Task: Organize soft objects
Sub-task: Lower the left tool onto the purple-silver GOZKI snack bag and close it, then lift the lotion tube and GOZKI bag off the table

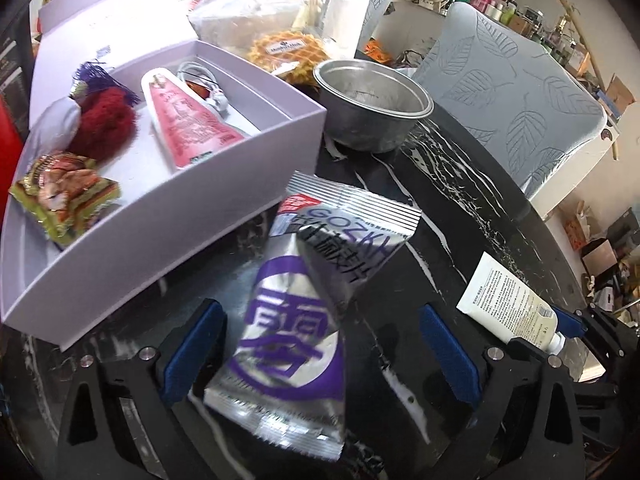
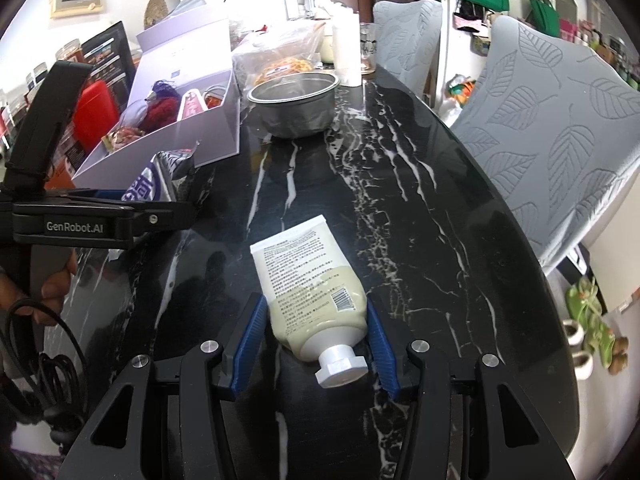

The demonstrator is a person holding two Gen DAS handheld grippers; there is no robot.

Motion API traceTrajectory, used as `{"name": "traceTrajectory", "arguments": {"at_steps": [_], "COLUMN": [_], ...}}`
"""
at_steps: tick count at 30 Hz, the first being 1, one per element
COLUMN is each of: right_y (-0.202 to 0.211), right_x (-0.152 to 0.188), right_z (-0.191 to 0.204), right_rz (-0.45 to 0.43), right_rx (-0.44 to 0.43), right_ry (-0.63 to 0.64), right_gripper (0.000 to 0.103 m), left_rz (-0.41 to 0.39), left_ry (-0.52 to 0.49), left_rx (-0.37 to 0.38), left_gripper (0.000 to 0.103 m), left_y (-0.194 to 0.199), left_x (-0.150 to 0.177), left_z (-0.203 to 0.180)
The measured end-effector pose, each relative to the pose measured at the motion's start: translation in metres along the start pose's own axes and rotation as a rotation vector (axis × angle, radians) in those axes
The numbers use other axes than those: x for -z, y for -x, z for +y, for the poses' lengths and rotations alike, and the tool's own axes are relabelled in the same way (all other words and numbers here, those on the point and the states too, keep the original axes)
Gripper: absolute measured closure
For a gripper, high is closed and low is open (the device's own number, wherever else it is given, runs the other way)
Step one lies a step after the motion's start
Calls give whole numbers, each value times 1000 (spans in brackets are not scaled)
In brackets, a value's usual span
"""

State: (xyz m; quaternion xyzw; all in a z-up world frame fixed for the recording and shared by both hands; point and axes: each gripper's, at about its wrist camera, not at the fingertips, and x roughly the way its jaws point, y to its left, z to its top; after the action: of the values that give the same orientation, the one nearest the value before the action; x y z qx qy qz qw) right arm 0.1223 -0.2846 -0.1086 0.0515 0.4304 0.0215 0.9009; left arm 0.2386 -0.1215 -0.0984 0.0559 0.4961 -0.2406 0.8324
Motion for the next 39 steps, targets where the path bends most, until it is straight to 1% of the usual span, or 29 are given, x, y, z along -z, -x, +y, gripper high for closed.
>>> {"name": "traceTrajectory", "arguments": {"at_steps": [1, 2, 3, 5, 6, 7, 11, 12, 13, 17, 21, 23, 25, 28, 31, 34, 39], "right_y": [0, 0, 0, 0, -1, -1, 0, 3, 6, 5, 9, 12, 15, 18, 20, 16, 11], "right_x": [0, 0, -1, -1, -1, -1, -1, -1, -1, -2, -1, 1, 4, 11, 18, 21, 21], "right_z": [-1, -1, -2, -2, -2, -2, -3, -3, -4, -2, 2, 5, 13, 29, 45, 53, 60], "right_rz": [-1, -1, -3, -6, -8, -10, -15, -31, -38, -30, -35, -48, -57, -75, -90, -74, -84], "right_rx": [0, 0, 0, -1, -1, -3, -11, -17, -29, -20, -15, 4, 20, 67, 88, 78, 70], "right_ry": [-1, -2, -2, 1, 2, 3, -9, -15, -26, -26, -19, -4, 36, 122, 200, 219, 230], "right_gripper": [53, 53, 54, 54, 54, 54, 57, 71, 72, 73, 74, 74, 74, 75, 73, 67, 67], "left_rz": [-12, -16, -23, -29, -32, -35, -31, -33, -34, -31, -55, -67, -83, -107, -121, -122, -118], "left_ry": [-2, -7, -16, -26, -25, -21, -19, -21, -24, 0, 15, 22, 30, 29, 34, 46, 63], "left_rx": [-19, -29, -49, -94, -101, -97, -88, -92, -98, -80, -106, -117, -127, -145, -139, -127, -118], "left_gripper": [15, 27, 33, 51, 54, 64, 70, 70, 70, 72, 72, 72, 72, 72, 72, 72, 72], "left_y": [0, 0, 1, 1, 1, 2, 9, 11, 13, 24, 37, 44, 54, 63, 72, 77, 80], "left_x": [0, 0, -1, -1, 0, 0, 6, 8, 11, 23, 32, 36, 41, 45, 49, 54, 62], "left_z": [-1, -2, -3, -5, -4, -4, -4, -5, -6, -4, 0, 2, 4, 7, 9, 12, 16]}}
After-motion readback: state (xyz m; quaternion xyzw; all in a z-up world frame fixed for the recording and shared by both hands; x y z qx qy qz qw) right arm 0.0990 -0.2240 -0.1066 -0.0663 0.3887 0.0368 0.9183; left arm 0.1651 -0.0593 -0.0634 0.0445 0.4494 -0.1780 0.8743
